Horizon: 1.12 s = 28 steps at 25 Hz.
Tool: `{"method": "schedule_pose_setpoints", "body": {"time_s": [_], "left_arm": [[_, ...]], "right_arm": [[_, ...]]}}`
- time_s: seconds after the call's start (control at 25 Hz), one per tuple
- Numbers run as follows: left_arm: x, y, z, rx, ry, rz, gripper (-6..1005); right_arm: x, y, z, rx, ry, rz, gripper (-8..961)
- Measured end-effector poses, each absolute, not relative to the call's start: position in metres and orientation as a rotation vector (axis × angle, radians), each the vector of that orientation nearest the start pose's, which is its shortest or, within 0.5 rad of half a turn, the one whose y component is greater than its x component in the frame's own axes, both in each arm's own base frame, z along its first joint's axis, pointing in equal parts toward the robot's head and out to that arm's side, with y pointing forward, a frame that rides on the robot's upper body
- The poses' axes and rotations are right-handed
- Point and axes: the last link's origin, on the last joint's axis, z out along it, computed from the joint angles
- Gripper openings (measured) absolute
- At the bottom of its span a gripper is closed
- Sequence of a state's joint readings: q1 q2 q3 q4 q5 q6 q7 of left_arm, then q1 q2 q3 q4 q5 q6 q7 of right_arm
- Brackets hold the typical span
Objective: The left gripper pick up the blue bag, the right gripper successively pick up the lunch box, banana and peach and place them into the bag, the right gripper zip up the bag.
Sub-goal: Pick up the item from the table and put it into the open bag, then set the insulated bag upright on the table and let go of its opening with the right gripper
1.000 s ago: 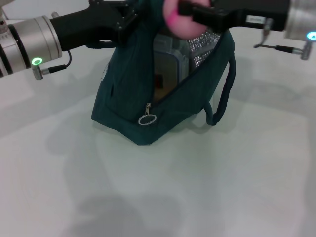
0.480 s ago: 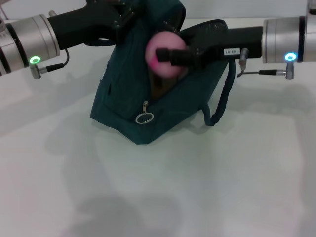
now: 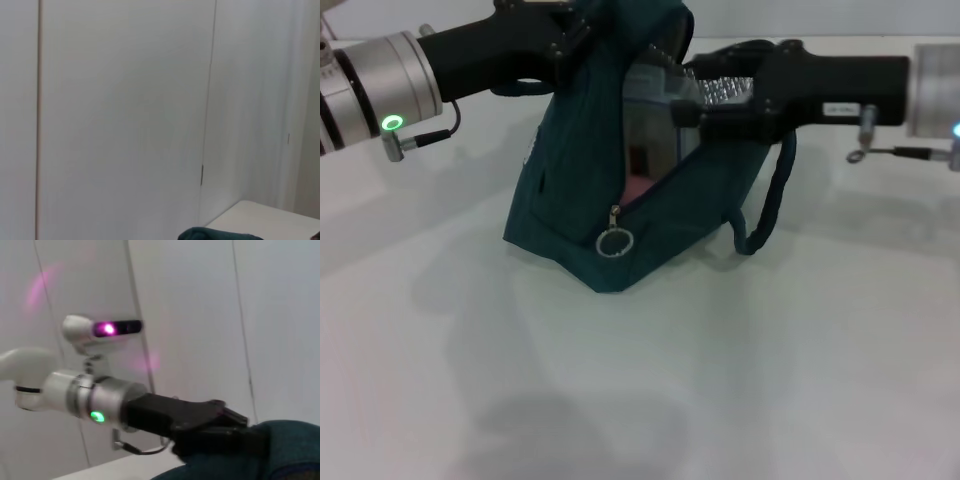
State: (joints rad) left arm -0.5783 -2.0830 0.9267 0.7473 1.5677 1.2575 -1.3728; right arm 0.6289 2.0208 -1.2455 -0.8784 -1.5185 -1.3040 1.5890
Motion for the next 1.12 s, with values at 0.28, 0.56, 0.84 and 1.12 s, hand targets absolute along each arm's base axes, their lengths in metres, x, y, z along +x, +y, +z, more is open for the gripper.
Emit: {"method": "schedule_pose_setpoints", "body": {"time_s": [0.28, 0.56, 0.84, 1.12], "left_arm": [[-0.202, 0.394, 0.019, -2.432, -0.447, -0.878, 82], [-0.202, 0.395, 0.019, -2.436, -0.446, -0.874, 84], [-0.197, 0.397, 0.018, -2.436, -0.438, -0.879, 86], [-0.199, 0.396, 0.015, -2.435, -0.451, -0.884, 88]], "right_arm": [[0.162, 0.347, 0.024, -2.863, 0.26, 0.758, 697], [0.192, 0.331, 0.023, -2.903, 0.381, 0.543, 682], [0.197, 0.347, -0.006, -2.918, 0.489, 0.442, 665], [0.187, 0.373, -0.037, -2.948, 0.536, 0.361, 631]]}}
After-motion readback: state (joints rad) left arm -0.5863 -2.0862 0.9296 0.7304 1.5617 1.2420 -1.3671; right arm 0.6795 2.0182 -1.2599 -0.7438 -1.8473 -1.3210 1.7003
